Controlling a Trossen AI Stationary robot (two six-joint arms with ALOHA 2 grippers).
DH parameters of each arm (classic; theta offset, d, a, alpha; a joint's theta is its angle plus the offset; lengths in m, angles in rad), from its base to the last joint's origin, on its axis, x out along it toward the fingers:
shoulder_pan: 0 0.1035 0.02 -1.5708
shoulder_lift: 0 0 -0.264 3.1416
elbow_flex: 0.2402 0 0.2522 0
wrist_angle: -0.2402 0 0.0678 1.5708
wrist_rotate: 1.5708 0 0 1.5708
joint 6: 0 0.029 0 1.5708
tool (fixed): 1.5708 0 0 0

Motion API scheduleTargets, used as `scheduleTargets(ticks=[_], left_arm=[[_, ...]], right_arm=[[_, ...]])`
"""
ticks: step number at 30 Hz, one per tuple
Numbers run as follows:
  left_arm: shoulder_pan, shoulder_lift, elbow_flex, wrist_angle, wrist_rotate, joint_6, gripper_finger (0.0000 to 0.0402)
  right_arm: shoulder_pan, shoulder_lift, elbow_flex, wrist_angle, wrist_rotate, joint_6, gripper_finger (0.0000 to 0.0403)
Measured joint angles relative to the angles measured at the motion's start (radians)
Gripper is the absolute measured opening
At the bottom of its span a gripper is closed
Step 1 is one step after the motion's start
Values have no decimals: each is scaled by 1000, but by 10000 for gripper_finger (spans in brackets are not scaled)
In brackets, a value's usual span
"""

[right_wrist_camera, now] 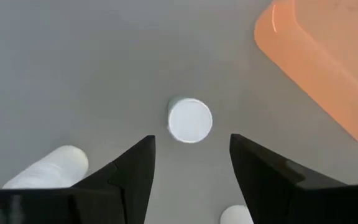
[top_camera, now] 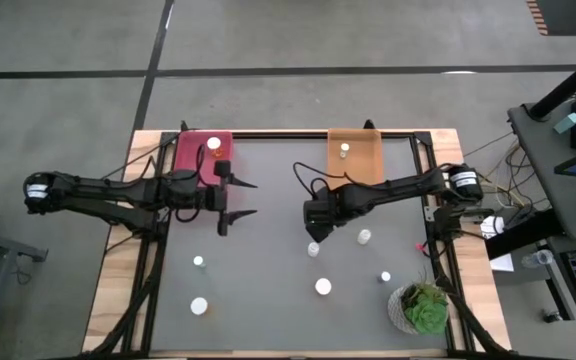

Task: Pick and place medicine bottles into bin by pill shape (circle, oval)
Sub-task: Put the right blue tablet bottle into the orange bin

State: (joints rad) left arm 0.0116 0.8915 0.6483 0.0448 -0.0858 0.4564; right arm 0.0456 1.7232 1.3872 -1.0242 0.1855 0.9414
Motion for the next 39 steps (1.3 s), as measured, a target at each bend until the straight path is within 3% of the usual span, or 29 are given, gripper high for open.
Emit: scheduleTargets(ticks=[22,34,39], left_arm=[[0,4,0,0,-1,2,277],[0,4,0,0,-1,4,277],[0,4,0,0,-1,4,277]], right_arm=[[-21,80,0,49,9,-52,197],[-21,79,0,49,9,-52,116],[-21,77,0,49,5,-65,108]])
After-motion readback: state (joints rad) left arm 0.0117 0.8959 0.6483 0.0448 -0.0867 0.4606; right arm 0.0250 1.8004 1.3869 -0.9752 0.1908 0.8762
